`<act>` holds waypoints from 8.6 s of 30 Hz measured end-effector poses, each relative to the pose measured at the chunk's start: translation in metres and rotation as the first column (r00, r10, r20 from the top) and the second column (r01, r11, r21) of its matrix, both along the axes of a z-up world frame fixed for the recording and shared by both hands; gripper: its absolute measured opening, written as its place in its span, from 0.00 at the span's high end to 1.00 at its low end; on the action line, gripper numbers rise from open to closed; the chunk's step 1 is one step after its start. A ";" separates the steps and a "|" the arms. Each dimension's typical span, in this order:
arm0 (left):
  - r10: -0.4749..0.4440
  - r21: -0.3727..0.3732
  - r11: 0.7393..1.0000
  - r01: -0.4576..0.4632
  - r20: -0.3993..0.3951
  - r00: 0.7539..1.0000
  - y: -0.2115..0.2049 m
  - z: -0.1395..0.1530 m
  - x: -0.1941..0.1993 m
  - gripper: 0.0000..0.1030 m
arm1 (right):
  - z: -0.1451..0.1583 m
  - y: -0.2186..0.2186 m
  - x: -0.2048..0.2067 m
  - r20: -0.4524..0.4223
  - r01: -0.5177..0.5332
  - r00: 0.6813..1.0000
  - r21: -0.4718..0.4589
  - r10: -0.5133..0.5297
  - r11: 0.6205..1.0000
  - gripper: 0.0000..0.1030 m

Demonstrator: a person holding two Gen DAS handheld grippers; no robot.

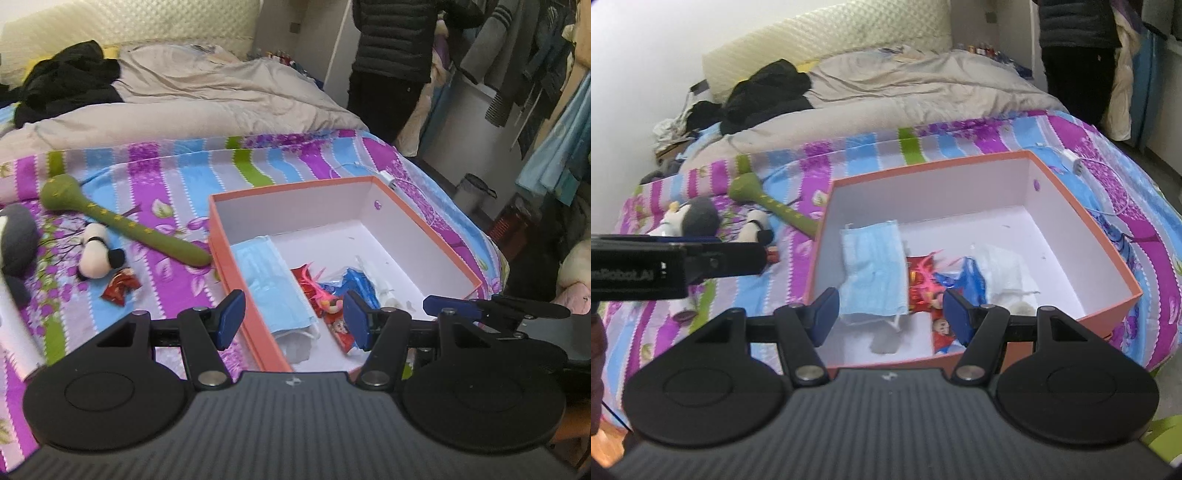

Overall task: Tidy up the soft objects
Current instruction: 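Withdraw both grippers from the box back toward the remaining toys, then lower the left gripper onto the panda plush while the right lowers onto the red wrapper, then close the left gripper on the panda plush while the right grasps the red wrapper, then lift and carry the panda plush and red wrapper over the orange box, then open both grippers to drop the panda and wrapper into the box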

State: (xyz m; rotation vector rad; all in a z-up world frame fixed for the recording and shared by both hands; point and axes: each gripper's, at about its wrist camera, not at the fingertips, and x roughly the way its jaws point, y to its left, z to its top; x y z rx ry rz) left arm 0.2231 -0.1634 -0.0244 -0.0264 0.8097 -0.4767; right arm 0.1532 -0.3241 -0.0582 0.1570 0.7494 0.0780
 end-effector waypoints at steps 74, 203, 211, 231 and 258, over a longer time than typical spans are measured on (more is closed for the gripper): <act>0.314 0.052 0.949 -0.312 -0.050 0.948 0.223 -0.122 -0.009 0.39 | -0.101 0.194 -0.002 0.075 -0.262 0.962 -0.019 0.262 0.965 0.38; 0.256 0.091 0.965 -0.246 -0.113 0.960 0.150 -0.097 -0.018 0.49 | -0.061 0.125 0.000 -0.002 -0.249 0.968 0.009 0.249 0.968 0.61; 0.220 0.050 0.975 -0.217 -0.055 0.974 0.116 -0.046 -0.011 0.49 | -0.009 0.091 0.002 0.082 -0.202 0.976 -0.009 0.202 0.979 0.61; 0.076 0.017 0.997 -0.075 -0.036 0.996 0.011 -0.018 0.075 0.49 | 0.002 0.007 0.059 0.076 -0.060 0.995 -0.018 0.061 0.998 0.61; -0.117 0.063 0.988 0.143 -0.300 0.947 -0.093 -0.107 0.154 0.48 | -0.082 -0.064 0.109 -0.248 0.110 0.964 0.026 -0.100 0.994 0.58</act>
